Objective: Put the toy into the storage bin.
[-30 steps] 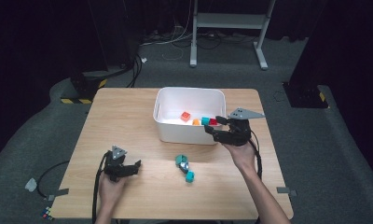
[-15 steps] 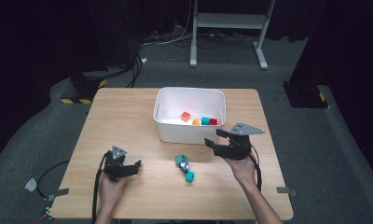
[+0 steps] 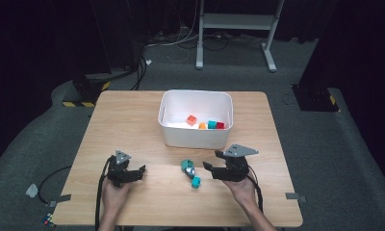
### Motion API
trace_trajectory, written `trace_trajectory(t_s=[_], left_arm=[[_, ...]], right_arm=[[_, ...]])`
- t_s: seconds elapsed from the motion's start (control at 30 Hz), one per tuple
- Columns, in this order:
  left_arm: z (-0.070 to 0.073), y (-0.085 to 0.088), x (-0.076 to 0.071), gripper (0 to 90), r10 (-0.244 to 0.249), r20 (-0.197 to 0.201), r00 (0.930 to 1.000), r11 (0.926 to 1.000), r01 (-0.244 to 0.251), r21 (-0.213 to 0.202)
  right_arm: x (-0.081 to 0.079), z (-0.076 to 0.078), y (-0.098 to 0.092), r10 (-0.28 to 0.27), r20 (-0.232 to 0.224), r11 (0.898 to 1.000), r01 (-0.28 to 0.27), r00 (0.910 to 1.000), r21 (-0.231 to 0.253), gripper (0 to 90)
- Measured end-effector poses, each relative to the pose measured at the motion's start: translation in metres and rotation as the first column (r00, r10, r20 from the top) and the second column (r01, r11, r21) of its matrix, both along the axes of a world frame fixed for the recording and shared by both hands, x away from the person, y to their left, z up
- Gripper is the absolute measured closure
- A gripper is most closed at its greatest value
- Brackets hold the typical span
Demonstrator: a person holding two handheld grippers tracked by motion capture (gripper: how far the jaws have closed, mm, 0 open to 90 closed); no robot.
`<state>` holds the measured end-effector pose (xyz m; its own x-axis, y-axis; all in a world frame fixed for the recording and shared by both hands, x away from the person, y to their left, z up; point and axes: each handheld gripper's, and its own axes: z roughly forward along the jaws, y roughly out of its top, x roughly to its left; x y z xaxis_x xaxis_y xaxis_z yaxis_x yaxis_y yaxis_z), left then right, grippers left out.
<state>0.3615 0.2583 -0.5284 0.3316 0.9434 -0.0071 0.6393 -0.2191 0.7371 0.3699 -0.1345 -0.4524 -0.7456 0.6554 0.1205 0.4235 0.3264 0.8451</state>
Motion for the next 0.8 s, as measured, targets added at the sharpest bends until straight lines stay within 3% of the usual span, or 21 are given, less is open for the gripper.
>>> trace_trajectory(t_s=[0.27,0.6,0.8], left_arm=[[0.0,0.0,0.0,16.6,0.0,0.0,1.0,1.0,0.0,0.0],[0.0,0.0,0.0,16.6,0.0,0.0,1.0,1.0,0.0,0.0],[0.0,0.0,0.0,16.6,0.0,0.0,1.0,1.0,0.0,-0.001]], right_arm=[[-0.016,-0.025,0.012,0.043,-0.037,0.999,-0.042,0.9984,0.02,33.8],[-0.024,-0.048,0.024,0.074,-0.074,0.997,-0.074,0.9945,0.0,35.1],[-0.027,-0.056,0.033,0.094,-0.078,0.994,-0.098,0.9925,-0.046,35.3]])
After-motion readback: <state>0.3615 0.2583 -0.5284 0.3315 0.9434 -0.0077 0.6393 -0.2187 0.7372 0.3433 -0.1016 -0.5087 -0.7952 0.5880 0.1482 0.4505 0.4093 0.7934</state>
